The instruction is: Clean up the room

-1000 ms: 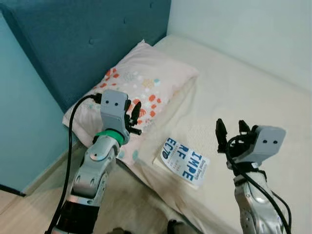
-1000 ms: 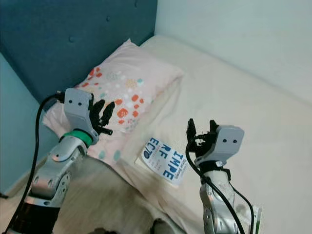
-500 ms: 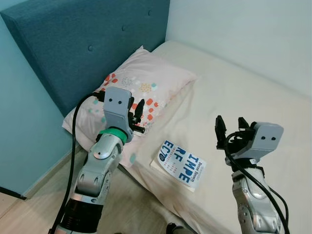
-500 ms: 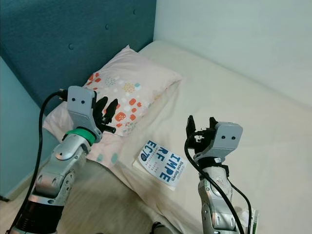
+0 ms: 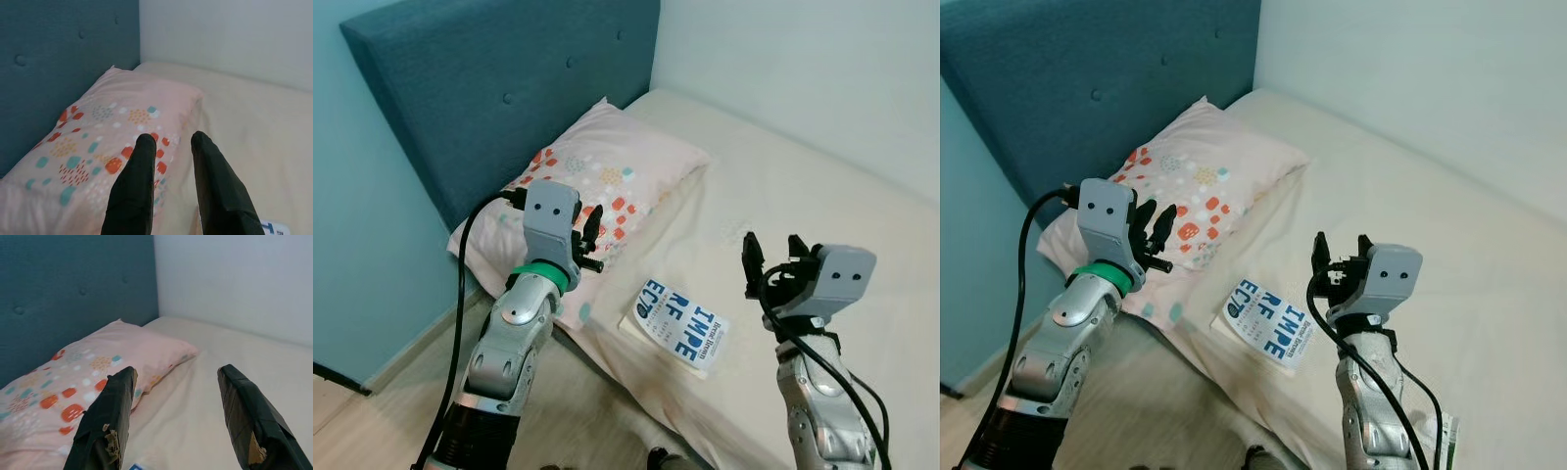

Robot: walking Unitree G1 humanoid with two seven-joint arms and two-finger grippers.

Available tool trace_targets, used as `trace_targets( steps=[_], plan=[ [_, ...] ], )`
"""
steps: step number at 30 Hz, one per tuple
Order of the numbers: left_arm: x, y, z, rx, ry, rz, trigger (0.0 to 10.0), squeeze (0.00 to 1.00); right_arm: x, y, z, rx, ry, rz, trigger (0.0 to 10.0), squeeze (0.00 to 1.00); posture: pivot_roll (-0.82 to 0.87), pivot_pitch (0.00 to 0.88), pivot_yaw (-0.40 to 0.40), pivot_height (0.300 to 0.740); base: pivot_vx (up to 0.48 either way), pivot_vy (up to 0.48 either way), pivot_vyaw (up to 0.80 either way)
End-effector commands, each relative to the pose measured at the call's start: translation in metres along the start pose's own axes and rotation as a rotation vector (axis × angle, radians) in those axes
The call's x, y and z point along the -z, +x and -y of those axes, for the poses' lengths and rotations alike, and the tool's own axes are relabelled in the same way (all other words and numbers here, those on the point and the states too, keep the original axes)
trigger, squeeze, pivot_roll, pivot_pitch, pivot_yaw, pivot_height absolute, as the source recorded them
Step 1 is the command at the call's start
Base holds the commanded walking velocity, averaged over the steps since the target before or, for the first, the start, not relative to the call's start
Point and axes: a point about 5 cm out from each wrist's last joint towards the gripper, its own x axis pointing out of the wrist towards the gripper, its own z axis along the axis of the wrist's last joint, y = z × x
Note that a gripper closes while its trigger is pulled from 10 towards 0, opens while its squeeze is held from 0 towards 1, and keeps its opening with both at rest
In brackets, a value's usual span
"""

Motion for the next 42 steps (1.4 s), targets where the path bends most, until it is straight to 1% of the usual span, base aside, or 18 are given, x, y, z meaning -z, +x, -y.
trace_targets(
  steps=[1, 21, 37, 38, 40, 42],
  plan=[
    [0.003, -0.001, 0.001, 0.006, 0.001, -0.015, 10.0, 0.00, 0.007, -0.004, 0.003, 0.015, 0.002, -0.025, 10.0, 0.00, -0.04, 0.096, 0.020, 0.740, -0.334, 0.000, 0.00],
    [0.004, -0.003, 0.002, 0.006, -0.002, -0.024, 10.0, 0.00, 0.012, -0.006, 0.002, 0.019, 0.000, -0.042, 10.0, 0.00, -0.03, 0.109, 0.024, 0.740, -0.336, 0.000, 0.00],
    [0.007, -0.004, 0.002, 0.008, 0.005, -0.036, 10.0, 0.00, 0.016, -0.004, 0.001, 0.015, 0.004, -0.058, 10.0, 0.00, -0.02, 0.102, 0.021, 0.740, -0.337, 0.000, 0.00],
    [0.009, -0.004, 0.001, 0.007, 0.007, -0.040, 10.0, 0.00, 0.017, -0.005, 0.001, 0.013, 0.004, -0.063, 10.0, 0.00, -0.02, 0.102, 0.021, 0.740, -0.319, 0.000, 0.00],
    [0.019, -0.005, -0.001, -0.001, 0.015, -0.087, 10.0, 0.00, 0.026, -0.007, 0.003, 0.022, 0.020, -0.101, 10.0, 0.00, -0.02, 0.098, 0.020, 0.740, 0.000, 0.000, 0.00],
    [0.030, -0.007, -0.003, -0.004, 0.024, -0.140, 10.0, 0.00, 0.033, -0.009, 0.005, 0.032, 0.029, -0.132, 10.0, 0.00, -0.02, 0.096, 0.022, 0.740, 0.000, 0.000, -0.69]
  ],
)
